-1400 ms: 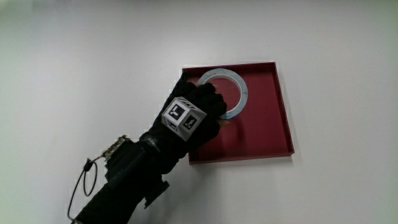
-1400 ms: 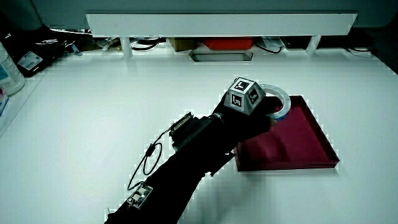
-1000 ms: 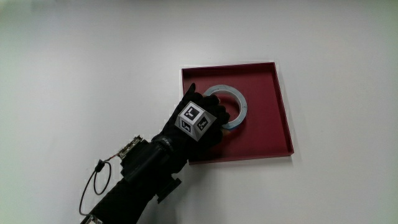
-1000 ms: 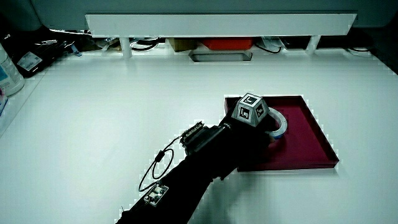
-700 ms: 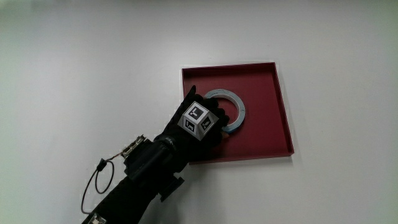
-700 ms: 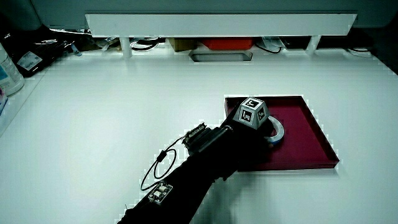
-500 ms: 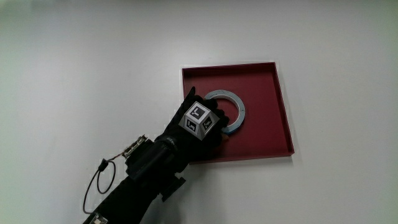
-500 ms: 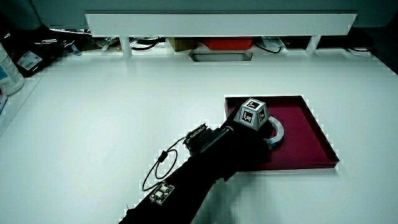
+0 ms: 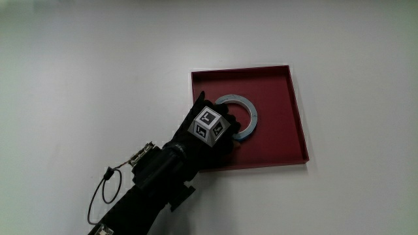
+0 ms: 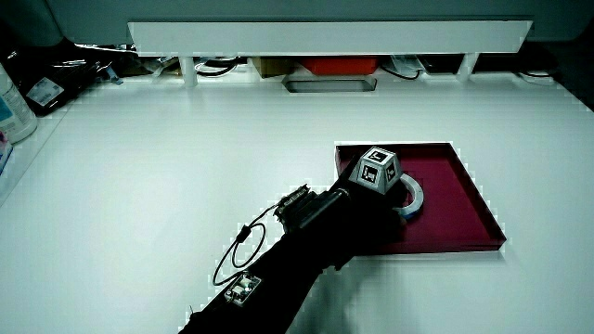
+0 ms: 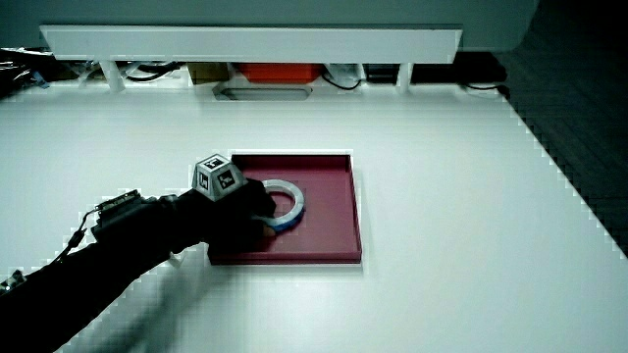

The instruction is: Place blue tape

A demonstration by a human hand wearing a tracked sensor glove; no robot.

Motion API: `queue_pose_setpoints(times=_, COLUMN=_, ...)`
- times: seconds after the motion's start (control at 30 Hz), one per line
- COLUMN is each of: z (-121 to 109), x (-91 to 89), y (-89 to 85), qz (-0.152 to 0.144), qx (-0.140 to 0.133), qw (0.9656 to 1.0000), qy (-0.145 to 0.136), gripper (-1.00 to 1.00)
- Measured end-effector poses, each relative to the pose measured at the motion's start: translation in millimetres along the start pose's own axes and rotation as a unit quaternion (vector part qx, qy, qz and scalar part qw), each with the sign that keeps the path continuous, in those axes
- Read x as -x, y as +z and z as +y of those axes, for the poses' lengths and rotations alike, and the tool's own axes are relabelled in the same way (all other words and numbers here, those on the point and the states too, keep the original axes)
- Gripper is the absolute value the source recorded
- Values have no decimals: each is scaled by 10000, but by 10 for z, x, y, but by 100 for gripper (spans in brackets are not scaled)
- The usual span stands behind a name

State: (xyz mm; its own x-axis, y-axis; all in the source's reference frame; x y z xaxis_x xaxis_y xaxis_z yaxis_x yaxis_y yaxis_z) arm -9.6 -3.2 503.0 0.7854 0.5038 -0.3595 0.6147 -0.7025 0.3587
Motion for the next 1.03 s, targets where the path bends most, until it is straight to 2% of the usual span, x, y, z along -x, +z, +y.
queue_pose_setpoints(times=0.03, z=-14, x=-15, y=41, qz=29, qx=-17, qw=10000, qy=14, gripper=-49)
queue_pose_setpoints(times=0.1, z=-4, x=2, y=0, qz=1, qx=-76, qw=10000, qy=-17, gripper=-54)
queue_pose_setpoints(times=0.17, z=-13, x=-8, y=23, qz=-80, qx=-2, qw=10000, qy=31, gripper=-59)
queue_pose_setpoints(times=0.3, z=-36, x=-15, y=49, qz=19, qx=-28, qw=10000, qy=67, gripper=-70)
queue_pose_setpoints(times=0.37, z=-47, x=15, y=42, qz=-157, qx=-35, qw=9999, qy=65, gripper=-76)
queue_pose_setpoints(times=0.4, z=-75, x=11, y=92, qz=-105, qx=-41, qw=9999, qy=71, gripper=-78)
queue_pose_setpoints(times=0.5, z=-156, x=88, y=187, qz=-348, qx=-207, qw=9992, qy=34, gripper=-86)
queue_pose_setpoints(times=0.53, z=-196, x=129, y=234, qz=-475, qx=-361, qw=9981, qy=-134, gripper=-89)
queue_pose_setpoints(times=0.63, z=-350, x=263, y=383, qz=-1038, qx=-525, qw=9931, qy=-148, gripper=-97)
queue_pose_setpoints(times=0.67, z=-413, x=290, y=453, qz=-1056, qx=-591, qw=9925, qy=-158, gripper=-100)
queue_pose_setpoints(times=0.7, z=-475, x=327, y=502, qz=-1271, qx=-581, qw=9902, qy=-84, gripper=-100)
queue_pose_setpoints(times=0.8, z=-632, x=435, y=602, qz=-1395, qx=-641, qw=9881, qy=-129, gripper=-100)
queue_pose_setpoints(times=0.83, z=-709, x=414, y=731, qz=-1171, qx=-634, qw=9909, qy=-187, gripper=-100)
queue_pose_setpoints(times=0.87, z=-697, x=559, y=541, qz=-1760, qx=-1053, qw=9772, qy=-545, gripper=-100)
queue_pose_setpoints(times=0.9, z=-792, x=486, y=756, qz=-1142, qx=-976, qw=9872, qy=-528, gripper=-100)
queue_pose_setpoints(times=0.93, z=-865, x=443, y=906, qz=-624, qx=-866, qw=9927, qy=-559, gripper=-100)
queue_pose_setpoints(times=0.97, z=-875, x=580, y=749, qz=-1387, qx=-1048, qw=9832, qy=-554, gripper=-100)
queue_pose_setpoints(times=1.0, z=-969, x=488, y=979, qz=-646, qx=-858, qw=9933, qy=-427, gripper=-100)
queue_pose_setpoints(times=1.03, z=-987, x=611, y=847, qz=-1187, qx=-1006, qw=9868, qy=-447, gripper=-100)
